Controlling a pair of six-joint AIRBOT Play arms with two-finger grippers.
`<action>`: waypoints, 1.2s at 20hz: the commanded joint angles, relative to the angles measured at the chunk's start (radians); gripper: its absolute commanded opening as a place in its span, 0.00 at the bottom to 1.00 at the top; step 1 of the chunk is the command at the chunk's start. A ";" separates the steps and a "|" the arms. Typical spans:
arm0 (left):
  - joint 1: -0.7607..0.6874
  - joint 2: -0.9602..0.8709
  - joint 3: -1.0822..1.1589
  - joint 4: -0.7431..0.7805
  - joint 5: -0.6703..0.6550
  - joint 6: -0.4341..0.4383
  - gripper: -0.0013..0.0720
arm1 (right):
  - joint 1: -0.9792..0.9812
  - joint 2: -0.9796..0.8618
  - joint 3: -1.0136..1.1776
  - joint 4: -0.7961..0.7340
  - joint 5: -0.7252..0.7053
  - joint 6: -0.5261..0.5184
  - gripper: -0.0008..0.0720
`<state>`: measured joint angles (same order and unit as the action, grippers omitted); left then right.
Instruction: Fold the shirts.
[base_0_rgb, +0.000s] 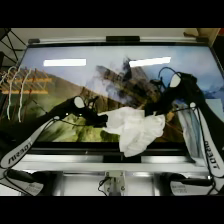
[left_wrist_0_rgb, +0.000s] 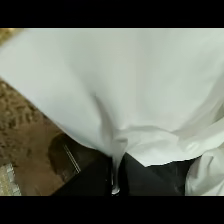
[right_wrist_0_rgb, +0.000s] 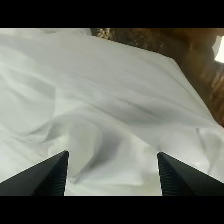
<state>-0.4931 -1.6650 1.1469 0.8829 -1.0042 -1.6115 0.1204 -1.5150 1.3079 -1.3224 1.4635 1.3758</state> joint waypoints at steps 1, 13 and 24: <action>0.002 0.005 0.001 -0.011 0.006 0.042 0.07 | 0.049 -0.040 0.000 0.005 -0.056 0.026 0.45; 0.360 0.578 0.665 0.342 -0.096 0.071 0.06 | 0.049 0.461 0.520 -0.367 -0.300 0.066 0.10; 0.476 0.874 0.906 0.451 0.074 0.044 0.06 | 0.049 0.792 0.563 -0.389 -0.140 0.140 0.10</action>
<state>-0.0265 -0.8307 2.0354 1.2797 -1.0023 -1.5600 0.1696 -0.7506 1.8648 -1.6955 1.2045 1.5055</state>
